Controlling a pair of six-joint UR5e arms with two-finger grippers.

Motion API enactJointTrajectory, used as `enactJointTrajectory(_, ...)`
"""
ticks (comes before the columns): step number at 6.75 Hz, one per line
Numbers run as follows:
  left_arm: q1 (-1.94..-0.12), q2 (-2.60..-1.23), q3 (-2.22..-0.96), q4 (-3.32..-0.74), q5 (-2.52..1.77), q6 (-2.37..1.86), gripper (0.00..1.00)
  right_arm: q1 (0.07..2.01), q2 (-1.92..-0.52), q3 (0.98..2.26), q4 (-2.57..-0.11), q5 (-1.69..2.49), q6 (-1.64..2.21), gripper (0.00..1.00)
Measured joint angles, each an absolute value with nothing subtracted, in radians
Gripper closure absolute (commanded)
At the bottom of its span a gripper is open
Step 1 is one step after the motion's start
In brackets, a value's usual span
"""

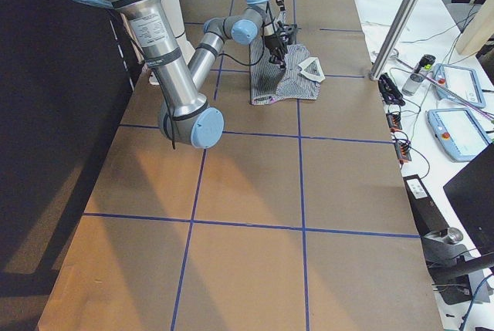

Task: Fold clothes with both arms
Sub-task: 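Lift the hem with both grippers and fold it toward the collar, then release the hem and draw both grippers back from the shirt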

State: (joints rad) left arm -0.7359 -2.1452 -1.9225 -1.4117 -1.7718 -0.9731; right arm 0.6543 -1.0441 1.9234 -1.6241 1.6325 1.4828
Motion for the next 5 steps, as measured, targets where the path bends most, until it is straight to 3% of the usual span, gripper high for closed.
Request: enactJointTrajectory(5, -0.766, -2.228, -1.434, -1.808, -1.737, -0.964, 1.0, 0.685, -0.898, 1.459, -1.354, 1.63, 1.452, 1.0)
